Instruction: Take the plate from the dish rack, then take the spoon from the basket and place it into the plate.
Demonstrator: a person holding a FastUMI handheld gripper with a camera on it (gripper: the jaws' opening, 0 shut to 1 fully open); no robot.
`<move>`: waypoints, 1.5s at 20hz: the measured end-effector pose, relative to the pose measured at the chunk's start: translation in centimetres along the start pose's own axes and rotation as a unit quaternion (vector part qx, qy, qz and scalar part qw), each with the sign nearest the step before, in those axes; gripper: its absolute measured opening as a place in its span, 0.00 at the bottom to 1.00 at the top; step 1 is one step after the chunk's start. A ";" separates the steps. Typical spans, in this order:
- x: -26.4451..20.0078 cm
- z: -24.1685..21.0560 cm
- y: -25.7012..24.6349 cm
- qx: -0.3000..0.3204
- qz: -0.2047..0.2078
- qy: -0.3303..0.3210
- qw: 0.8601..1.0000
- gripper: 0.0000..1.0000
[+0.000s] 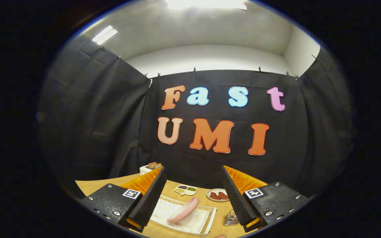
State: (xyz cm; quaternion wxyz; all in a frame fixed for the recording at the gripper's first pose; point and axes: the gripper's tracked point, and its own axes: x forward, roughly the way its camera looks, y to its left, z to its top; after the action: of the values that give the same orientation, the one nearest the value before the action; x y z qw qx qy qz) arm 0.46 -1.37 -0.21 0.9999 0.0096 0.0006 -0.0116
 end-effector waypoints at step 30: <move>9.5 -14.2 3.1 0.103 0.098 0.327 0.934 0.97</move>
State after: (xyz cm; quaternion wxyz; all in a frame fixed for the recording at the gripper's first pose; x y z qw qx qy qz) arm 10.06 1.79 -14.34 0.9342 0.1158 0.3251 0.0906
